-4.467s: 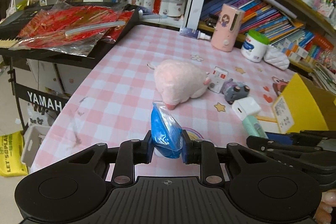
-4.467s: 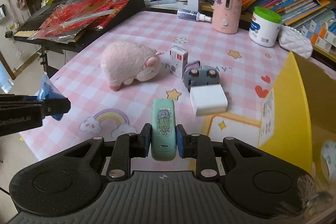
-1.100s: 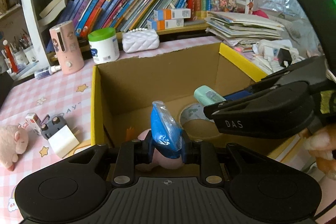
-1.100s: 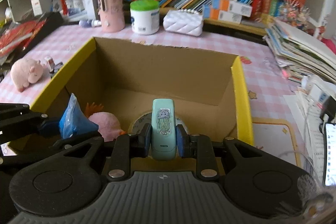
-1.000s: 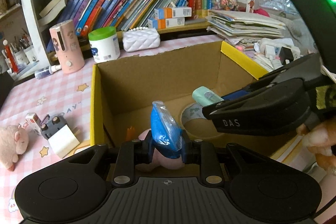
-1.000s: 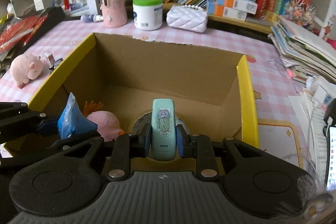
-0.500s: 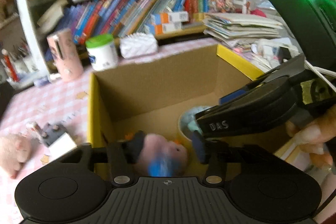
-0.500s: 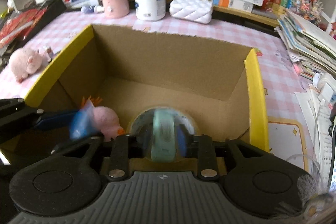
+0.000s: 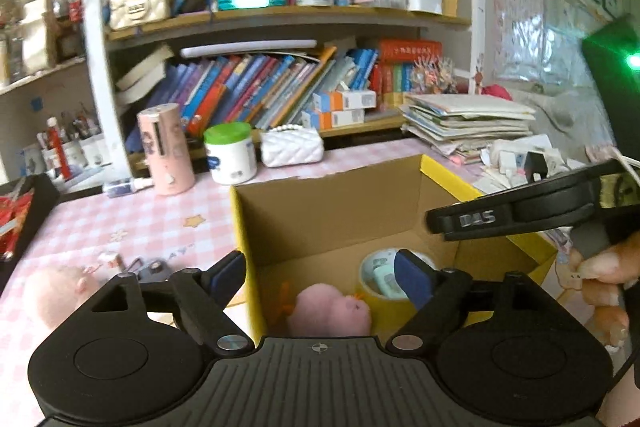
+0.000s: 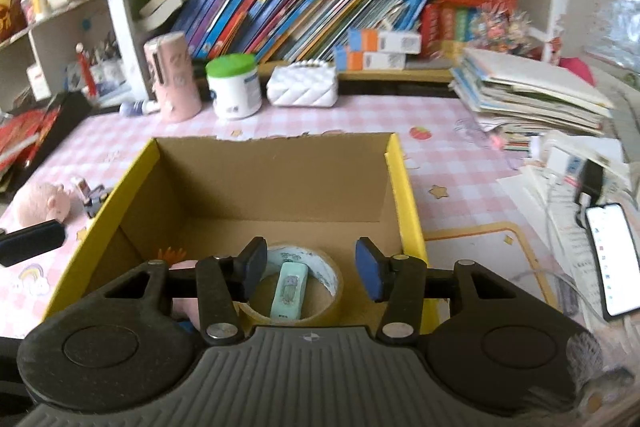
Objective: Organize objects
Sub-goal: 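Lower both tools into the box and open them, releasing packet and stapler, then withdraw both tools from the box toward the pink pig and charger, then grasp the pink plush pig with the left tool while the right tool grasps the white charger, then carry the pink pig and white charger with both tools over the yellow box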
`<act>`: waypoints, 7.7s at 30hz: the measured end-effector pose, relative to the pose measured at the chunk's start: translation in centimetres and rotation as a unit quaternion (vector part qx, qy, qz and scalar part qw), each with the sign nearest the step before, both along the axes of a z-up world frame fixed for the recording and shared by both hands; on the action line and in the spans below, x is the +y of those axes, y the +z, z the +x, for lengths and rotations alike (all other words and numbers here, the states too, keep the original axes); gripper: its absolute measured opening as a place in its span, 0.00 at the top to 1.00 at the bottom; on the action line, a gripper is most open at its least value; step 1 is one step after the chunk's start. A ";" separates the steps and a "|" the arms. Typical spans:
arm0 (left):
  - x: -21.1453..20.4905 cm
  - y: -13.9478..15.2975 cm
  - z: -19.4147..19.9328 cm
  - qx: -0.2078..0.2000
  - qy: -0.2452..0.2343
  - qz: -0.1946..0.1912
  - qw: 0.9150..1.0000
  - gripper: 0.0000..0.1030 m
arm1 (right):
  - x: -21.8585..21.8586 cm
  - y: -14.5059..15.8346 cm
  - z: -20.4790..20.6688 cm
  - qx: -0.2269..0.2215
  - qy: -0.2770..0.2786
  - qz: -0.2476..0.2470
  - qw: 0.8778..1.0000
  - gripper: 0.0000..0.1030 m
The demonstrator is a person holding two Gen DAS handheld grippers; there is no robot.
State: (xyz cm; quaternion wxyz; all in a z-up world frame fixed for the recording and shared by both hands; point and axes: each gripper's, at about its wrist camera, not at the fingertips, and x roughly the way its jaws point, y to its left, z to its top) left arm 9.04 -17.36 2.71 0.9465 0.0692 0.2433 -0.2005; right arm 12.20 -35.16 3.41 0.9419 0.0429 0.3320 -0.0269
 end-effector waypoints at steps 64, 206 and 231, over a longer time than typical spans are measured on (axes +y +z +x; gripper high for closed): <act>25.3 -2.8 -11.7 0.094 0.195 0.010 0.976 0.13 | 26.0 -3.7 -13.3 0.038 0.064 -0.007 0.997 0.30; 20.3 -2.3 -12.2 0.150 0.008 -0.079 0.985 0.40 | 17.9 -4.5 -18.4 0.088 -0.036 0.019 0.995 0.46; 9.5 0.1 -9.1 0.118 -0.075 -0.079 0.987 0.40 | 7.3 -3.6 -19.1 0.066 -0.120 0.030 0.990 0.46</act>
